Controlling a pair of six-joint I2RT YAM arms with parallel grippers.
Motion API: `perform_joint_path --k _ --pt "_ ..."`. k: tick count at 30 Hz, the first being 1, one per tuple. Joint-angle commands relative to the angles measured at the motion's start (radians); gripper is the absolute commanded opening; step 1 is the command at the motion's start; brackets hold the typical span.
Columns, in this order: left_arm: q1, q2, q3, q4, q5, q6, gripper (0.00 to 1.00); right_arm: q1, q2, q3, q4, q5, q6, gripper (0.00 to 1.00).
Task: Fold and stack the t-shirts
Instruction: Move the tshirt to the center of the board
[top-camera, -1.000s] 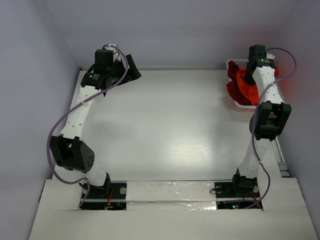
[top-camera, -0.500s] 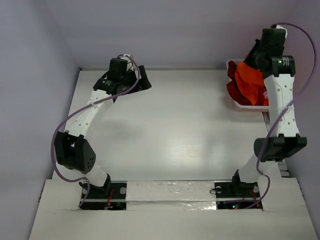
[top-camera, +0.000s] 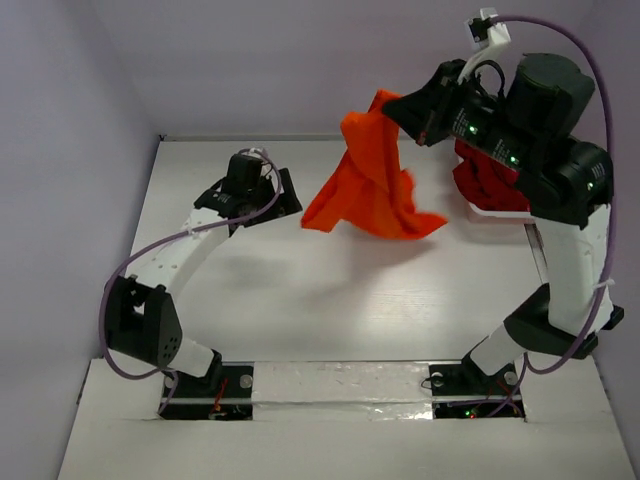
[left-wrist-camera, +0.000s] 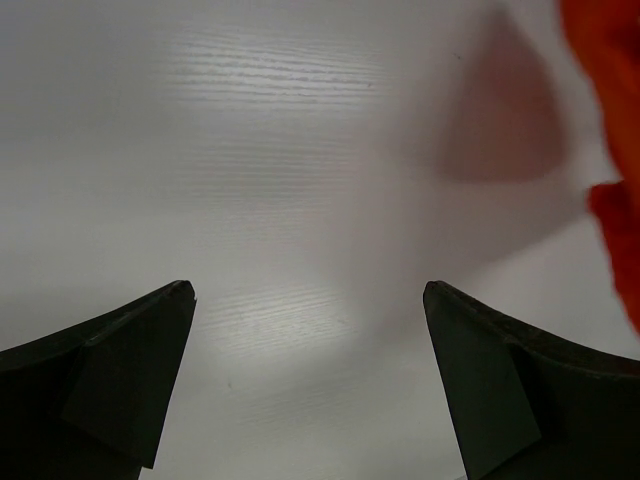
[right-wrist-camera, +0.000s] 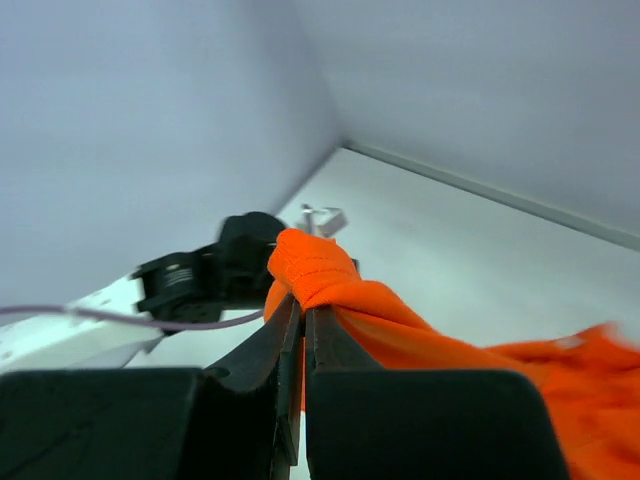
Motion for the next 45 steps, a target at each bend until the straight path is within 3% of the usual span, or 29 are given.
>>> perform_joint_path --k 1,8,13,22,27,34,45 --pt "-0.006 -0.11 -0.053 0.043 -0.053 -0.039 0.99 0.089 -0.082 -0.016 0.085 -0.054 -0.002 0.0" --pt "-0.006 -0.202 -0.113 0.037 -0.12 -0.064 0.99 0.27 -0.022 0.108 0.037 -0.051 -0.019 0.0" --pt "-0.006 -0.211 -0.095 0.012 -0.134 -0.071 0.99 0.27 -0.05 -0.047 0.064 0.025 -0.042 0.0" --pt "-0.006 -0.225 -0.015 -0.024 -0.174 -0.078 0.99 0.27 0.042 -0.062 0.004 0.168 -0.039 0.0" --pt "-0.006 -0.224 0.007 -0.024 -0.166 -0.084 0.99 0.189 0.178 -0.016 -0.059 0.176 0.029 0.0" --pt "-0.006 -0.21 -0.007 -0.018 -0.149 -0.085 0.99 0.077 0.303 -0.087 -0.08 0.144 0.058 0.0" --pt "-0.006 -0.213 -0.036 0.0 -0.116 -0.087 0.99 -0.09 0.421 -0.108 -0.052 0.217 0.134 0.0"
